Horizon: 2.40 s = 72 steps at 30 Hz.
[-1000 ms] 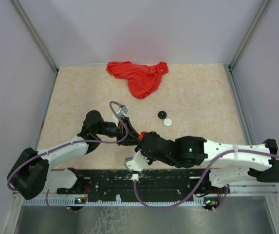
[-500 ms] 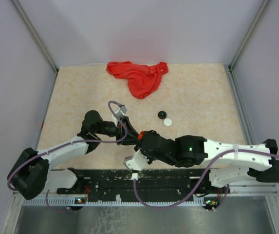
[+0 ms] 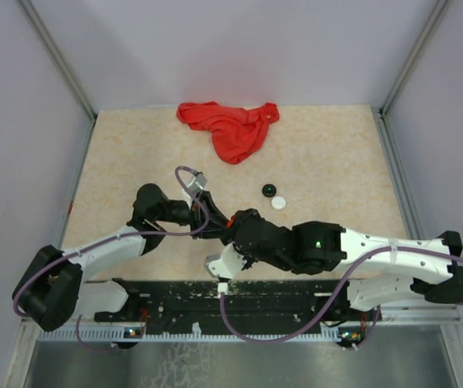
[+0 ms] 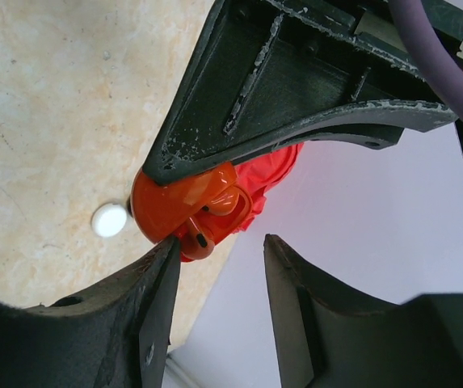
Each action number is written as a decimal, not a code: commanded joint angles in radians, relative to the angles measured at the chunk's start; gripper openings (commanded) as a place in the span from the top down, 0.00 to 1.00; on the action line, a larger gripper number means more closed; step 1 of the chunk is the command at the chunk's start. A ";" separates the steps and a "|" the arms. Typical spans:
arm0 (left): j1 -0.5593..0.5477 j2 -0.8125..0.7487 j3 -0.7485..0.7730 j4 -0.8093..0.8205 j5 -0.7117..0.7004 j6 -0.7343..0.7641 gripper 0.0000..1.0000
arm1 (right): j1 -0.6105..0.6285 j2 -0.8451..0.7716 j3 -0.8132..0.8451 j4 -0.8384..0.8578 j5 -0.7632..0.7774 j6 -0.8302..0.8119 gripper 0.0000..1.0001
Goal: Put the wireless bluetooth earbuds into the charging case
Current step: Place the earbud in the charging case.
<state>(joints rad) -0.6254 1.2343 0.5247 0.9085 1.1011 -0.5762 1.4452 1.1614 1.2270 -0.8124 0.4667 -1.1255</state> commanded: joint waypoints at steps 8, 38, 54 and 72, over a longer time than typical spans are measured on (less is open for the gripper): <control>0.030 -0.020 -0.035 0.164 -0.047 0.018 0.99 | -0.009 0.023 0.064 -0.028 -0.074 0.037 0.49; 0.050 -0.013 -0.215 0.394 -0.324 0.297 0.99 | -0.284 0.004 0.214 0.240 -0.152 1.004 0.44; 0.049 0.031 -0.260 0.564 -0.489 0.487 0.99 | -0.475 -0.077 -0.022 0.420 -0.252 1.650 0.57; 0.031 -0.004 -0.248 0.523 -0.481 0.496 0.99 | -0.476 -0.050 -0.106 0.545 -0.273 1.685 0.62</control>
<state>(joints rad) -0.5880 1.2510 0.2634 1.4124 0.6170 -0.0887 0.9718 1.1137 1.1236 -0.3519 0.2039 0.5476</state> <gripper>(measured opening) 0.259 0.382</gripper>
